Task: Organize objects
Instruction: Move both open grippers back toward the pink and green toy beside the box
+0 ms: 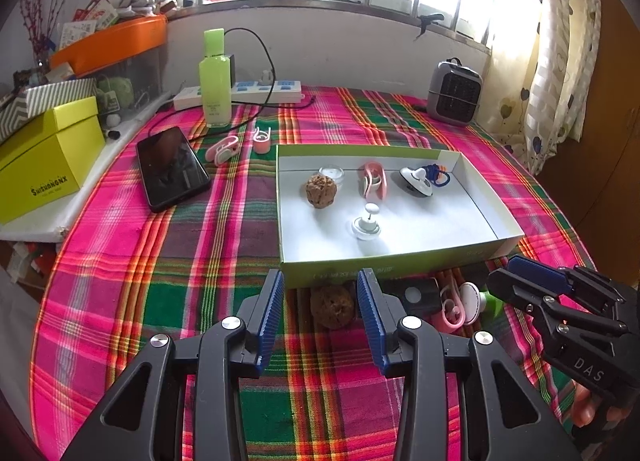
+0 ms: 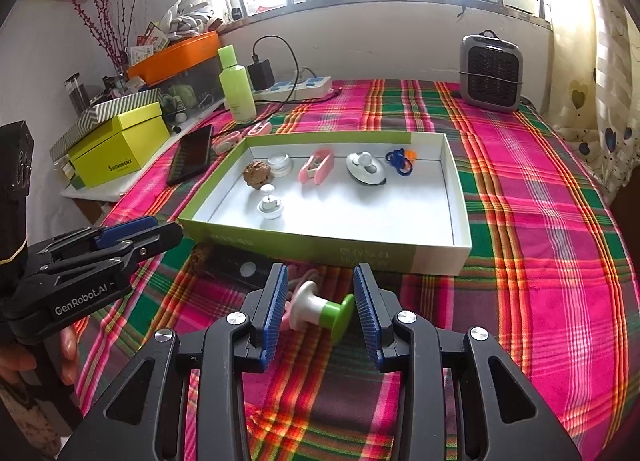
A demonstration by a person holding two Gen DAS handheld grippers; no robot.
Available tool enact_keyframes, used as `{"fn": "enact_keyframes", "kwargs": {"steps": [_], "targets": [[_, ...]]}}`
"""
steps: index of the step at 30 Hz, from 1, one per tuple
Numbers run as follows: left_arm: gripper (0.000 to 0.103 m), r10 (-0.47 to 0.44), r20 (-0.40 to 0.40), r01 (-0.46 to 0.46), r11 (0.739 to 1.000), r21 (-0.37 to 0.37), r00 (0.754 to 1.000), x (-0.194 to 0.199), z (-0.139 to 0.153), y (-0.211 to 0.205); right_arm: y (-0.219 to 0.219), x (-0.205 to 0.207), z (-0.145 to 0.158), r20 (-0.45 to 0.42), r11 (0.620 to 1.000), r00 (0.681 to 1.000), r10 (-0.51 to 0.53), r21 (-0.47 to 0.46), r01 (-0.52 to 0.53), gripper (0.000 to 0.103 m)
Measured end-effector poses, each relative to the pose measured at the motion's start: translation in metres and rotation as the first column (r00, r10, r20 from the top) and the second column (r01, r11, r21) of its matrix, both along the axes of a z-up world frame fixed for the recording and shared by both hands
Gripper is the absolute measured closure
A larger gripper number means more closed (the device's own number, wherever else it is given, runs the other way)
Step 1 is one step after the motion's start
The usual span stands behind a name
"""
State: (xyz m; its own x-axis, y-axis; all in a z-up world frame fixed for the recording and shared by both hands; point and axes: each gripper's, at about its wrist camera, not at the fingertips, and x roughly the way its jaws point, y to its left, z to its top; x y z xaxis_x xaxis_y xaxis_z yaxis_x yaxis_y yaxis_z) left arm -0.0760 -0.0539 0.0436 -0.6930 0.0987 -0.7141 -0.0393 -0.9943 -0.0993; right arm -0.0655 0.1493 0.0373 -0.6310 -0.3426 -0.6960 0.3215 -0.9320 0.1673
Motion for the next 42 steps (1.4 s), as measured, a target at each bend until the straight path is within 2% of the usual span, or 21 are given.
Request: {"fn": "enact_keyframes", "kwargs": {"steps": [16, 29, 42], "targets": [[0.061, -0.005, 0.082, -0.001, 0.997, 0.071, 0.997, -0.002, -0.031, -0.011, 0.013, 0.0, -0.015, 0.037, 1.0, 0.999, -0.012, 0.018, 0.012, 0.067], [0.061, -0.025, 0.1, 0.018, 0.997, 0.071, 0.995, -0.007, -0.036, -0.006, 0.009, -0.003, -0.024, 0.068, 0.999, 0.997, 0.036, 0.026, -0.038, 0.067], [0.056, -0.023, 0.104, 0.017, 0.998, 0.061, 0.994, -0.011, -0.038, -0.003, 0.011, -0.01, -0.03, 0.075, 0.998, 0.997, 0.004, 0.06, -0.009, 0.067]]}}
